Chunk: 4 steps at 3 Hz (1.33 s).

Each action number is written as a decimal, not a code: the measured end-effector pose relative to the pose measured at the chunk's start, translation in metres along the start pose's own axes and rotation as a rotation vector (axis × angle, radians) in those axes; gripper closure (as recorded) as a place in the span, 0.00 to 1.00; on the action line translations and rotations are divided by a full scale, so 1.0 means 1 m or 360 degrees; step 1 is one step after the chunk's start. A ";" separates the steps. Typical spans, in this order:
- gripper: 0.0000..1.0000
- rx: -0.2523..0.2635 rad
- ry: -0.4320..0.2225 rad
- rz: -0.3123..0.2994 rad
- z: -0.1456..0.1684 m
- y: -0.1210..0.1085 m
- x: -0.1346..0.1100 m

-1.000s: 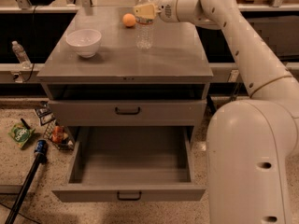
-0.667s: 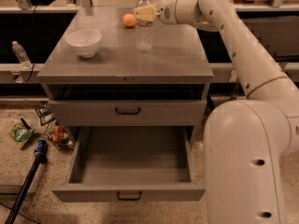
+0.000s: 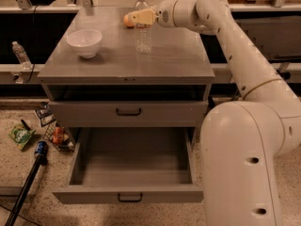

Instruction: Pick water bottle from middle drawer and place on counter

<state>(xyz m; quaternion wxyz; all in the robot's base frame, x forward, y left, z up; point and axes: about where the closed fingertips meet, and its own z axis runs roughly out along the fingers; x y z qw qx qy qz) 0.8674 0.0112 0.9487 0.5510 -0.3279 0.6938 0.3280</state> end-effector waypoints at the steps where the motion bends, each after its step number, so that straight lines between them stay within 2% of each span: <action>1: 0.00 0.0029 -0.0049 0.0016 -0.013 -0.004 -0.005; 2: 0.00 0.0072 -0.0116 0.0038 -0.045 -0.009 -0.001; 3: 0.00 0.0145 -0.0245 0.0021 -0.097 -0.004 -0.003; 4: 0.00 0.0270 -0.0416 0.0095 -0.150 0.004 0.001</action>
Offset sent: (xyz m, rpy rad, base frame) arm -0.0489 -0.0823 0.0052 0.1112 -0.0470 -0.1050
